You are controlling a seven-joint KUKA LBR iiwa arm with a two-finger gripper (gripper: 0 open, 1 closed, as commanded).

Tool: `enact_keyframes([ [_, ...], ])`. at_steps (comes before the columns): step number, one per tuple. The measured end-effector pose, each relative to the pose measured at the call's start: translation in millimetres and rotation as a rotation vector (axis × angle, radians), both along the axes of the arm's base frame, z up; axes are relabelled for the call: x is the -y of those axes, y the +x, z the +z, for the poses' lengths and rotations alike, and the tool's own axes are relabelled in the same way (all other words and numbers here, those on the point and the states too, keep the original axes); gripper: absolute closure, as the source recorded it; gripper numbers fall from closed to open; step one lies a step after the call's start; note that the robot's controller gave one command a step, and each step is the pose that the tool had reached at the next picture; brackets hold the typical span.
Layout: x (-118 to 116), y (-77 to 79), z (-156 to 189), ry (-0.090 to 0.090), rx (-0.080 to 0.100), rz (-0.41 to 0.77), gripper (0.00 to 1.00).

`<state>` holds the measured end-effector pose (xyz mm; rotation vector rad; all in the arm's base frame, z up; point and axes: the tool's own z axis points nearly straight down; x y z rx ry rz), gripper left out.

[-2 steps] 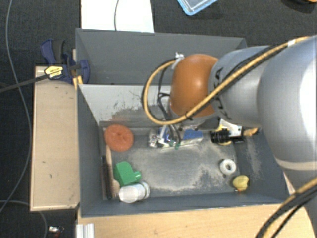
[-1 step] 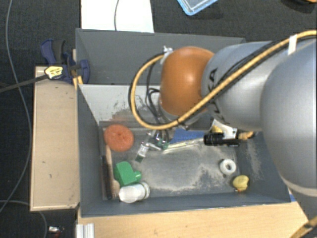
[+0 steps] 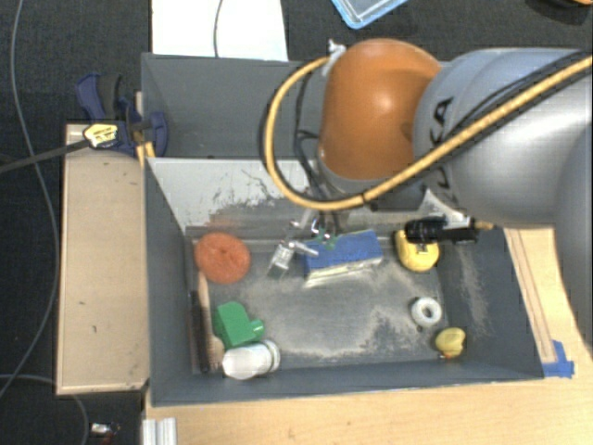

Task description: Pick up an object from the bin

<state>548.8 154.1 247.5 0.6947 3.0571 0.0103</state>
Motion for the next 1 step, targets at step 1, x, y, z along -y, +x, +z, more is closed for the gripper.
enact_keyframes([
  [1, -7.4, 20.8, 6.1, 0.004, 0.014, 0.004, 0.0],
])
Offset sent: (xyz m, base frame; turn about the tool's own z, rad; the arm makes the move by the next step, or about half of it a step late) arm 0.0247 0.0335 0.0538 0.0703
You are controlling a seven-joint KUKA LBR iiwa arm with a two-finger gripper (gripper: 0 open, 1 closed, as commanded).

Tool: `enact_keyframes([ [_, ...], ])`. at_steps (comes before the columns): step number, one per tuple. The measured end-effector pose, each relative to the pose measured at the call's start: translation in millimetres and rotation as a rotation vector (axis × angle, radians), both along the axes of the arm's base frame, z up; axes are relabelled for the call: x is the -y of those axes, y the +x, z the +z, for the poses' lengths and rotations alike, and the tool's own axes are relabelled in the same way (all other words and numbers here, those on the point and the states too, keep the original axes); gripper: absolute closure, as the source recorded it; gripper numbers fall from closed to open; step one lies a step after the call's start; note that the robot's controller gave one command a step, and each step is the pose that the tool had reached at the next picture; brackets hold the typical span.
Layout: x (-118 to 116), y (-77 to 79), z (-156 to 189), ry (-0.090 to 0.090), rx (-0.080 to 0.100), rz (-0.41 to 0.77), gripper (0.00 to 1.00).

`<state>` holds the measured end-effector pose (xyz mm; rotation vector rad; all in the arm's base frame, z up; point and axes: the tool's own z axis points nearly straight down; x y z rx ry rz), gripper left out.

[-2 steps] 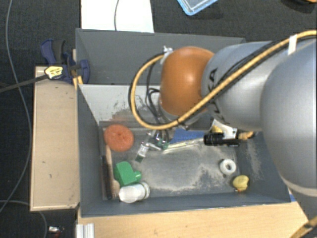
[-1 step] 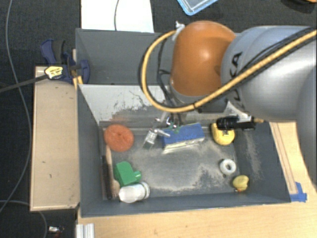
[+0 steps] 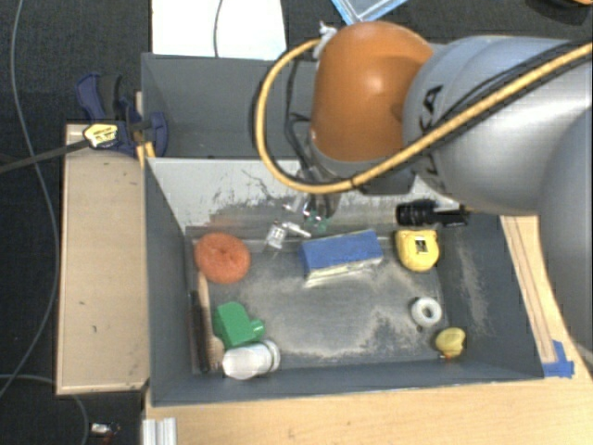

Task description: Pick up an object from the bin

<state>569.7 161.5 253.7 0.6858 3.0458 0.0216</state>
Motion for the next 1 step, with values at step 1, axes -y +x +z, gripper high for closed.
enact_keyframes([
  [1, -14.4, 0.8, 11.9, -0.003, -0.012, -0.041, 0.0],
])
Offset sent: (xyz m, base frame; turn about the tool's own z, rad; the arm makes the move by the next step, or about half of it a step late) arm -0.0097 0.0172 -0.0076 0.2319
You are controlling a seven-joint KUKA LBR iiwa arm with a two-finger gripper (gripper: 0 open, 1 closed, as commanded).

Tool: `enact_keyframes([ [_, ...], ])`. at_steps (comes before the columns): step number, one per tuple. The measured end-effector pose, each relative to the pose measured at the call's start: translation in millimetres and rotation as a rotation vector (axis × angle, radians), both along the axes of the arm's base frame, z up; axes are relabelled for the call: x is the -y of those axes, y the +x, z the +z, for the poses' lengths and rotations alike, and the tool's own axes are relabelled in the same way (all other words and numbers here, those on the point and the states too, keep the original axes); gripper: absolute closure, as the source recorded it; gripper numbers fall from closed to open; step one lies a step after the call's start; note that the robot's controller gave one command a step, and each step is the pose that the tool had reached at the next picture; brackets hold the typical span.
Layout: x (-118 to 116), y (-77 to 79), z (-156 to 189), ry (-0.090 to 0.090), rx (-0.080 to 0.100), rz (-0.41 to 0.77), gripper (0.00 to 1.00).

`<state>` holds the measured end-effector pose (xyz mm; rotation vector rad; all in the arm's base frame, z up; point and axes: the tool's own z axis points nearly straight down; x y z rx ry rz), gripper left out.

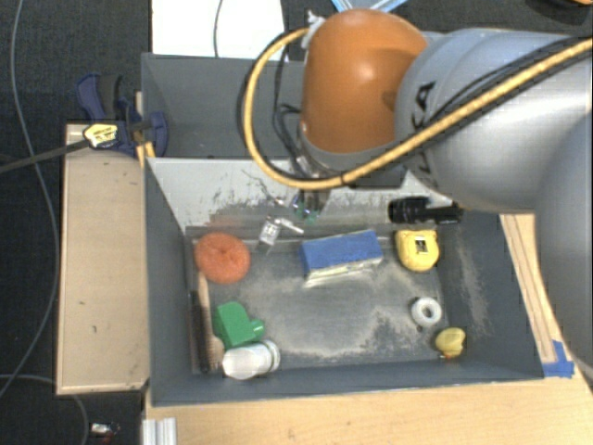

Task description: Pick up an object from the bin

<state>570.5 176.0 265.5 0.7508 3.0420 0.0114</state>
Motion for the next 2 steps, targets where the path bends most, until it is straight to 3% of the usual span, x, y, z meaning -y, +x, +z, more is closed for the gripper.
enact_keyframes([
  [1, -2.3, -1.0, 17.8, 0.004, 0.009, -0.04, 0.0],
  [2, -29.9, -17.3, -62.3, 0.003, 0.01, -0.035, 0.0],
])
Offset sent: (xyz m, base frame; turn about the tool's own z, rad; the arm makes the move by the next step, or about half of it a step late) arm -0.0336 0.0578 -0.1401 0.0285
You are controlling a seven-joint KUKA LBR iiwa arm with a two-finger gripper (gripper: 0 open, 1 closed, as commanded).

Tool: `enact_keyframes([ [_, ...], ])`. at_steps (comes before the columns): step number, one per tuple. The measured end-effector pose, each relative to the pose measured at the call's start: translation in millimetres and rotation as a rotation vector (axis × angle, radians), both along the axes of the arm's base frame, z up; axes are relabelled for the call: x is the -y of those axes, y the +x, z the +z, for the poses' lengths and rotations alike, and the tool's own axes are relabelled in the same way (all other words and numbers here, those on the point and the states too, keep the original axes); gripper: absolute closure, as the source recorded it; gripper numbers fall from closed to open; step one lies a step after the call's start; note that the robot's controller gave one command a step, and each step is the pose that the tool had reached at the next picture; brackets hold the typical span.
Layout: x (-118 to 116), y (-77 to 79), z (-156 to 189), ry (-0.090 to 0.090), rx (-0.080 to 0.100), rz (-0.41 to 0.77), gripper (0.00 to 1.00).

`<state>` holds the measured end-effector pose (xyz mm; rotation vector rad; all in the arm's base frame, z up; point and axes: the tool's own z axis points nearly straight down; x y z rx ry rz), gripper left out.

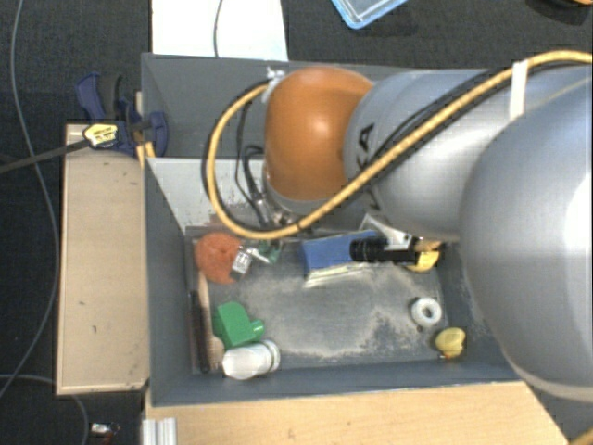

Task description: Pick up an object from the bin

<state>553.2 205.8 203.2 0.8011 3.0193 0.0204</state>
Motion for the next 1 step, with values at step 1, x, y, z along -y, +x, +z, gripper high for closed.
enact_keyframes([
  [1, -23.8, -47.2, 17.7, -0.001, 0.002, 0.004, 0.0],
])
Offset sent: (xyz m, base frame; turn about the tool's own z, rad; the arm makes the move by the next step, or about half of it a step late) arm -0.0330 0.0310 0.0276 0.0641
